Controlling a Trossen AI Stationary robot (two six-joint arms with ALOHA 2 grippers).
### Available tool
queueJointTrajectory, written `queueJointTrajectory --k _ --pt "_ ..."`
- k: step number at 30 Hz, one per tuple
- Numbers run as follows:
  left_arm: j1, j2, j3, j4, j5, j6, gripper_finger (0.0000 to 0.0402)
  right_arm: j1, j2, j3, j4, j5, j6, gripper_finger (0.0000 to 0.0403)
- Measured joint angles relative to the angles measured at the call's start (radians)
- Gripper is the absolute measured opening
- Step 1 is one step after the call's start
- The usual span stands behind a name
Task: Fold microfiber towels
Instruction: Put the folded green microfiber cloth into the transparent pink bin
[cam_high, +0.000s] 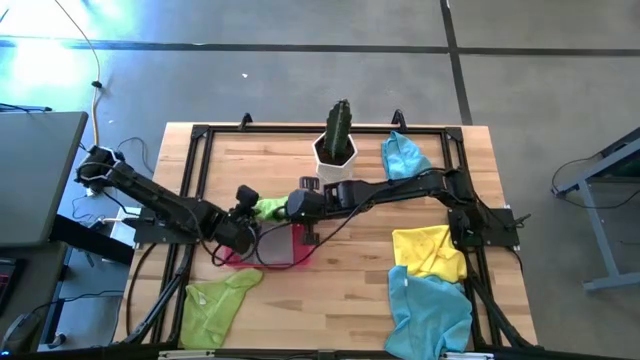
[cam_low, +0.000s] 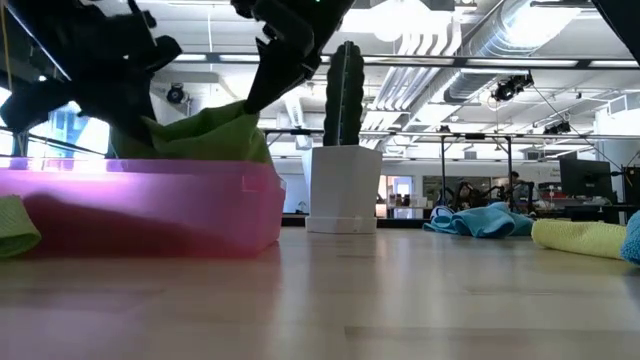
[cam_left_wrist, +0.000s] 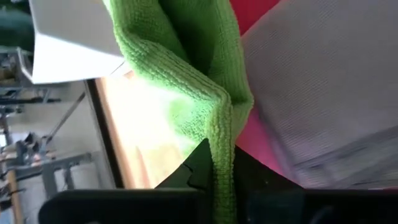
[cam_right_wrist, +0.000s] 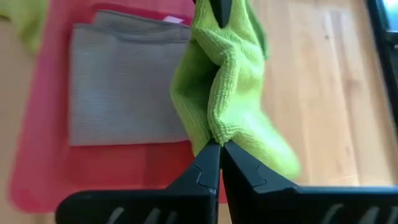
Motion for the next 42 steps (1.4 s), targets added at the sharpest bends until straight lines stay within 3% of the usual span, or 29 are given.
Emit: queueJointTrajectory --k 9,15,25,35,42 --pt "-0.141 0.000 0.009 0.000 0.095 -0.195 0.0019 0.051 0.006 0.000 -0.016 -0.073 0.118 0.0000" --pt "-0.186 0.000 0.016 0.001 0.103 -0.339 0.0019 0.073 0.076 0.000 -0.016 -0.109 0.161 0.0000" --pt "-0.242 0.000 0.016 0.000 0.121 -0.396 0.0019 0.098 0.095 0.000 0.004 -0.103 0.162 0.0000" --pt "-0.318 0.000 0.064 -0.012 0.039 -0.412 0.0019 0.115 0.092 0.014 0.007 -0.101 0.177 0.0000" --pt "-0.362 0.017 0.111 0.014 0.154 -0.521 0.0019 0.145 0.090 0.045 0.006 -0.175 0.203 0.0000"
